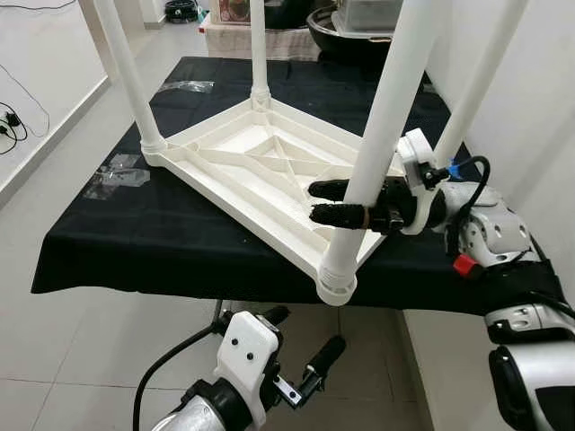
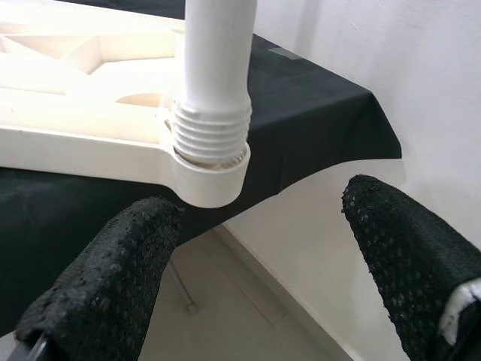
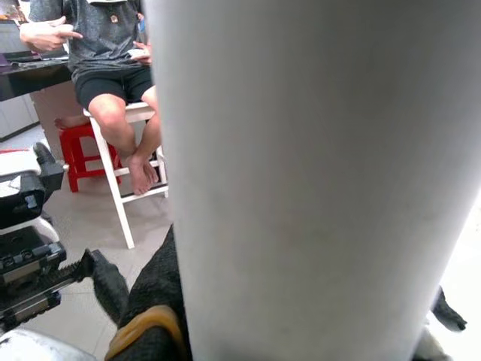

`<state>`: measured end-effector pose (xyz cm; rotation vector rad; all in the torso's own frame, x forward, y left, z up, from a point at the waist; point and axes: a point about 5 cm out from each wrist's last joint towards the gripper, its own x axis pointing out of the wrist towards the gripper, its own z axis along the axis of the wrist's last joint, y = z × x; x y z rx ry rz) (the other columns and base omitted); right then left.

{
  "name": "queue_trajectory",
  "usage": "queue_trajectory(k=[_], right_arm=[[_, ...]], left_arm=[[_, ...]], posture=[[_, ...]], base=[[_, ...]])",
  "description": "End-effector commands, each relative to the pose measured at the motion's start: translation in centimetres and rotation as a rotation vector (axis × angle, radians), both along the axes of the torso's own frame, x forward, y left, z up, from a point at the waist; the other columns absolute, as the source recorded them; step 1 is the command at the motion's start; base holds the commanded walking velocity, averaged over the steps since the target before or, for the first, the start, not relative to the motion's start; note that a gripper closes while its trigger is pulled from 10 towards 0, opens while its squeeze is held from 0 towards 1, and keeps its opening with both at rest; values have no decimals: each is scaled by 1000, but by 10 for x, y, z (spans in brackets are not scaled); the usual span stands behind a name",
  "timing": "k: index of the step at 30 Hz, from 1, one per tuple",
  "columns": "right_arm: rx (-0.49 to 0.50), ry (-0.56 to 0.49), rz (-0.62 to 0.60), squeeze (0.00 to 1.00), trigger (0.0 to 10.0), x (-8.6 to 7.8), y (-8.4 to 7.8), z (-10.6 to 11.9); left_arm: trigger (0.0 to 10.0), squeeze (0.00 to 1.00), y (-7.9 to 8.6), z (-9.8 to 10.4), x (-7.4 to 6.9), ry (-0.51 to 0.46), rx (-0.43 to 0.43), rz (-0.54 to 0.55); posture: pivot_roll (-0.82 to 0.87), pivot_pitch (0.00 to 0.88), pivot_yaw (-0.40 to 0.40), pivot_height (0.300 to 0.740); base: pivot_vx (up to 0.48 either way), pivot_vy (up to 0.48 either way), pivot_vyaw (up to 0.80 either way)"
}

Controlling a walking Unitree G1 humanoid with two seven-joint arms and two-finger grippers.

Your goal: Building children table

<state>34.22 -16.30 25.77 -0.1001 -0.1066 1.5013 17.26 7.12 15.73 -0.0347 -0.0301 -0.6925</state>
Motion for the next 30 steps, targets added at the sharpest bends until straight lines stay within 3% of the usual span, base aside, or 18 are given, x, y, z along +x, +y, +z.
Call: queue_trajectory(k=[1, 17, 23, 30], right_arm=[[2, -6, 31, 0, 10000, -3, 2, 1], [-31, -28, -51, 0, 10000, 5, 5, -8], [-32, -8, -25, 0, 10000, 2, 6, -9], [-97, -6, -61, 0, 10000, 4, 5, -19]], left_arm=[[10000, 0, 0, -4, -1, 16, 18, 4], [10000, 0, 0, -4, -2, 12, 20, 2], [10000, 0, 0, -3, -2, 10, 21, 4], [10000, 0, 0, -3, -3, 8, 23, 2]], posture=[[96, 164, -49, 740], [96, 168, -50, 740], [97, 165, -52, 740], [97, 161, -50, 740]], base=[[0, 0, 0], [0, 0, 0], [0, 0, 0], [0, 0, 0]])
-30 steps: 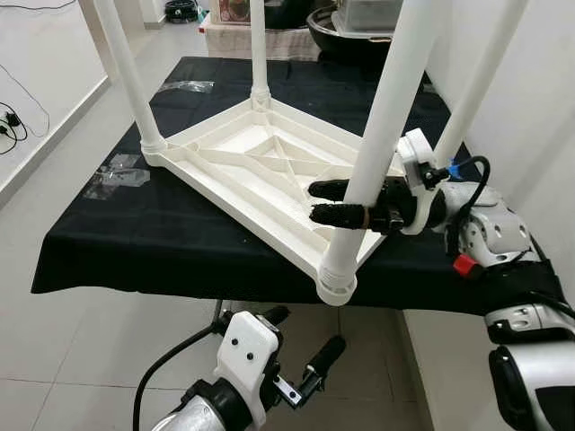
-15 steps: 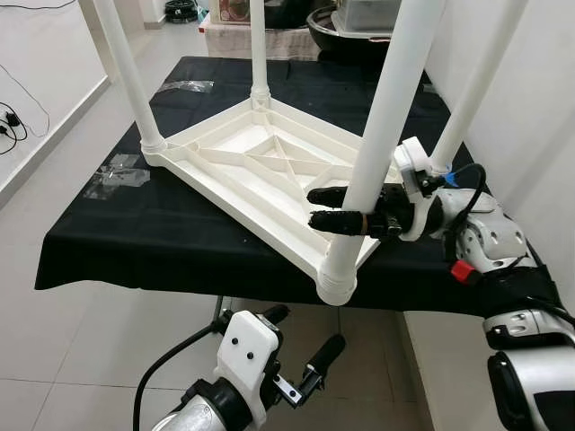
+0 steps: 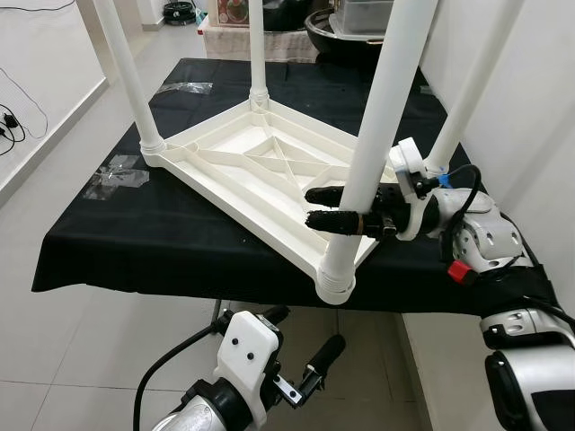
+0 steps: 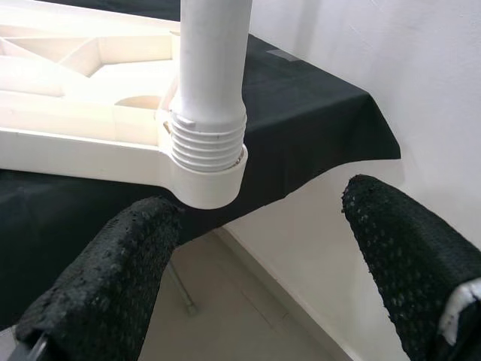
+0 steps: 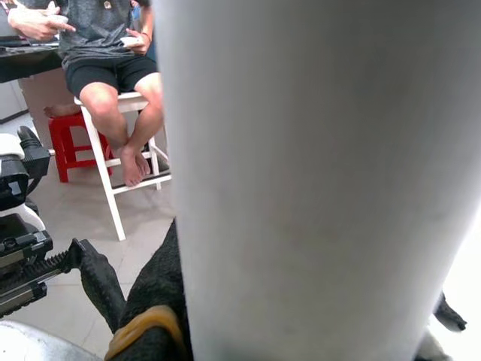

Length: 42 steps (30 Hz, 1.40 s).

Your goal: Building children table

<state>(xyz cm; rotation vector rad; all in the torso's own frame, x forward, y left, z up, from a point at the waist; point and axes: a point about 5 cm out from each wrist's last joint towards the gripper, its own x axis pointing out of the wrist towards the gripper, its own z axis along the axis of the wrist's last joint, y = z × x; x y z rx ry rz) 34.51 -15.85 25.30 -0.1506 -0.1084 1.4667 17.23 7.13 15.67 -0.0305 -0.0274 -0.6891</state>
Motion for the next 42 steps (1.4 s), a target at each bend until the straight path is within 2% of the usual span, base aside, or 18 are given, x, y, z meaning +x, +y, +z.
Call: queue_trajectory(k=[1, 3, 7, 10, 18, 21, 24, 28, 42], right_arm=[[-67, 25, -42, 0, 10000, 2, 0, -15], [-72, 17, -86, 0, 10000, 7, -1, -15], [-53, 6, -99, 0, 10000, 9, -3, -11], [-23, 18, -59, 0, 10000, 6, -6, -2], [-23, 18, -59, 0, 10000, 6, -6, -2], [-17, 29, 11, 0, 10000, -1, -4, 0], [-11, 31, 33, 0, 10000, -3, -3, 0], [7, 24, 43, 0, 10000, -2, -2, 6], [-14, 15, 16, 0, 10000, -1, 0, 1]], left_arm=[[10000, 0, 0, -3, -2, 7, 19, -2], [10000, 0, 0, -3, -3, 6, 20, -2], [10000, 0, 0, -3, -3, 5, 21, -4], [10000, 0, 0, -3, -3, 6, 22, -5], [10000, 0, 0, -3, -3, 6, 22, -5], [10000, 0, 0, -3, -3, 7, 22, -5], [10000, 0, 0, -3, -3, 8, 22, -5], [10000, 0, 0, -3, -2, 7, 22, -4], [10000, 0, -1, -3, -2, 4, 23, -4]], posture=[[96, 159, -49, 740], [97, 157, -48, 740], [100, 155, -48, 740], [97, 155, -48, 740], [97, 155, -48, 740], [98, 155, -46, 740], [99, 156, -47, 740], [95, 161, -47, 740], [97, 162, -50, 740]], base=[[0, 0, 0], [0, 0, 0], [0, 0, 0], [0, 0, 0], [0, 0, 0], [0, 0, 0], [0, 0, 0], [0, 0, 0], [0, 0, 0]])
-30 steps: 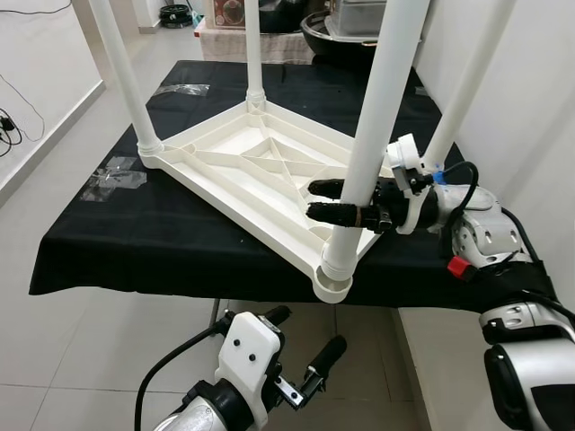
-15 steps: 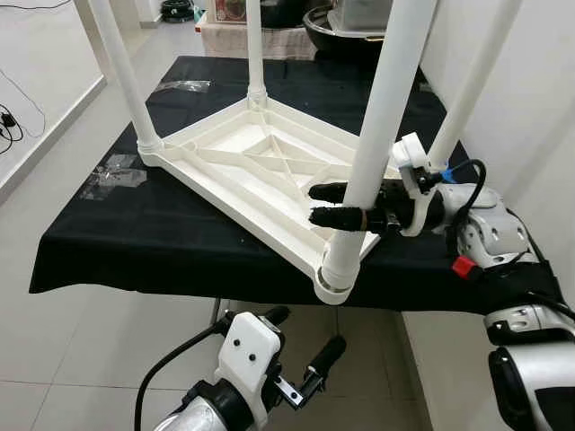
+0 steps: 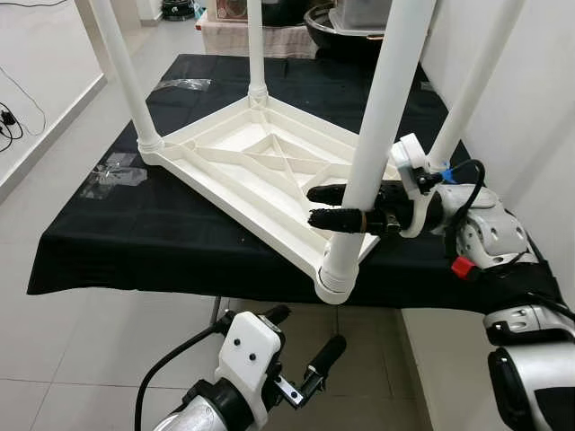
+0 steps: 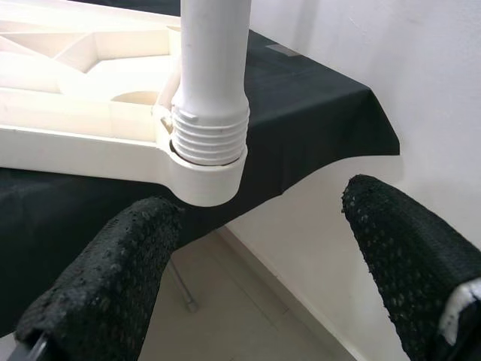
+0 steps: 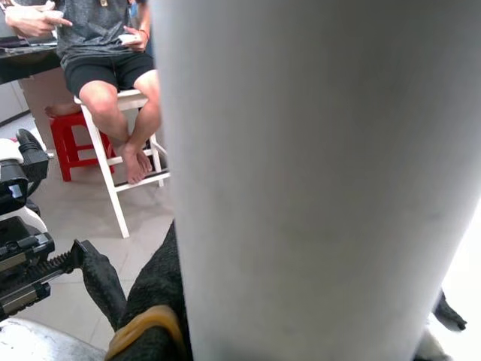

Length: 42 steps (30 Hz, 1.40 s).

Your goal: Building children table

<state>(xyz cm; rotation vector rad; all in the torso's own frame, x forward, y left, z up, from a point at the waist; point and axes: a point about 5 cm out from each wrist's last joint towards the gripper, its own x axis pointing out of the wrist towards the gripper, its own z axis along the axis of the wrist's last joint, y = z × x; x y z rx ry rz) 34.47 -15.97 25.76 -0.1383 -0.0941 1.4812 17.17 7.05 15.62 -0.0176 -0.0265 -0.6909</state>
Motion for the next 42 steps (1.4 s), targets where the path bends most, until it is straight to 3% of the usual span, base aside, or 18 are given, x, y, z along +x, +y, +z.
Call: queue_trajectory(k=[1, 9, 24, 29, 37, 40, 42], right_arm=[[-18, -1, -13, 0, 10000, 0, 1, -5], [-56, -7, -75, 0, 10000, 5, 1, -13], [-90, -62, -420, 0, 10000, 31, -8, -19], [-49, -39, -552, 0, 10000, 41, -10, -19], [-11, -8, -613, 0, 10000, 45, -12, -20], [-12, 46, -781, 0, 10000, 53, -22, -28], [-15, 58, -804, 0, 10000, 54, -23, -30]], left_arm=[[10000, 0, 0, -2, -2, 8, 11, -3], [10000, 0, 0, -2, -2, 4, 12, -3], [10000, 0, -1, -2, -1, 0, 12, -2], [10000, 0, -1, -1, -1, -1, 12, -1], [10000, 0, -1, -1, -1, -2, 12, 2], [10000, 0, -1, -1, -1, -1, 10, 3], [10000, 0, -1, -1, -1, -1, 10, 2]], posture=[[96, 164, -50, 740], [96, 165, -50, 740], [93, 168, -51, 740], [92, 170, -50, 740], [95, 173, -51, 740], [95, 173, -54, 740], [95, 173, -54, 740]], base=[[0, 0, 0], [0, 0, 0], [0, 0, 0], [0, 0, 0], [0, 0, 0], [0, 0, 0], [0, 0, 0]])
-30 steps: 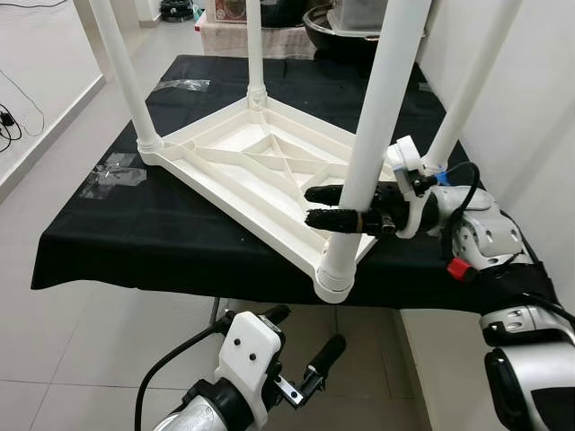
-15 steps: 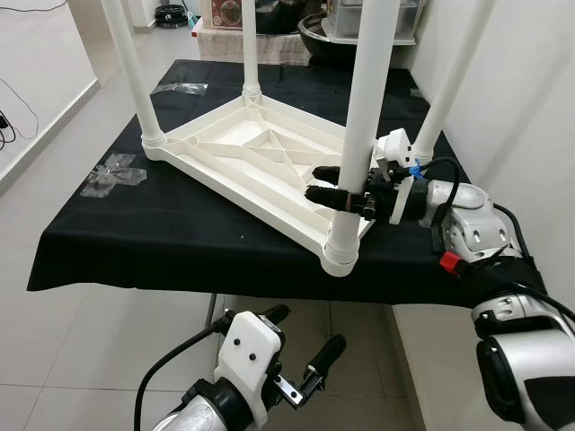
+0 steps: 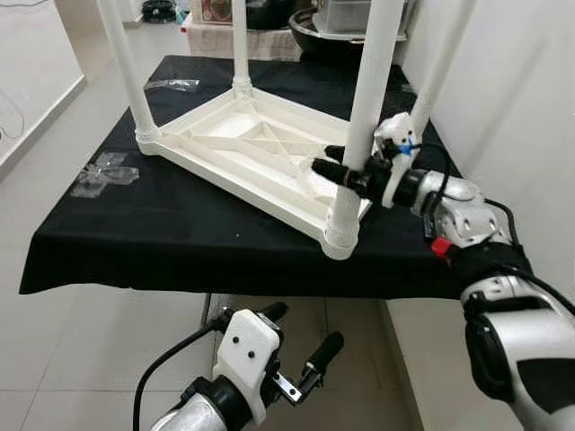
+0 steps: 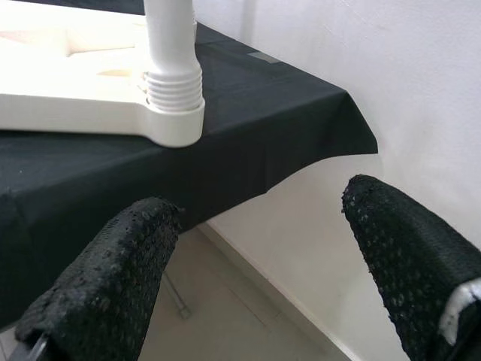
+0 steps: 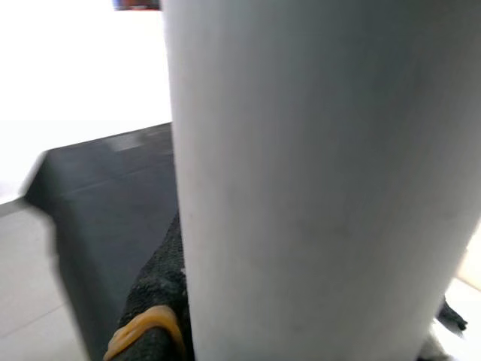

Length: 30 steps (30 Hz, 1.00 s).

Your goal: Building children table

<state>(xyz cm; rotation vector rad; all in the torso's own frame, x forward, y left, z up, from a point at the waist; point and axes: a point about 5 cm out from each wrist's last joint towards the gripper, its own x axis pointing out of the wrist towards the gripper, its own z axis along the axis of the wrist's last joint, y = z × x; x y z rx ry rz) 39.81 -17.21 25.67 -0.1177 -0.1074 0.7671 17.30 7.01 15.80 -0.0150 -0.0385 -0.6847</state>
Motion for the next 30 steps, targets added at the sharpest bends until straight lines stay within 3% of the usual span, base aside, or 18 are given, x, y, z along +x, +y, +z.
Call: queue_trajectory(k=[1, 21, 30], right_arm=[[-45, 122, -115, 0, 10000, 1, -12, -31], [69, 143, -428, 0, 10000, 7, -22, -49], [63, 152, -532, 0, 10000, 7, -10, -59]], left_arm=[[10000, 0, 0, -3, -2, 11, 12, -4], [10000, 0, 0, -3, -3, 9, 12, -5], [10000, 0, 2, -1, 3, -9, 1, 41]], posture=[[96, 171, -52, 740], [98, 153, -45, 740], [91, 148, -47, 740]], base=[[0, 0, 0], [0, 0, 0], [0, 0, 0]])
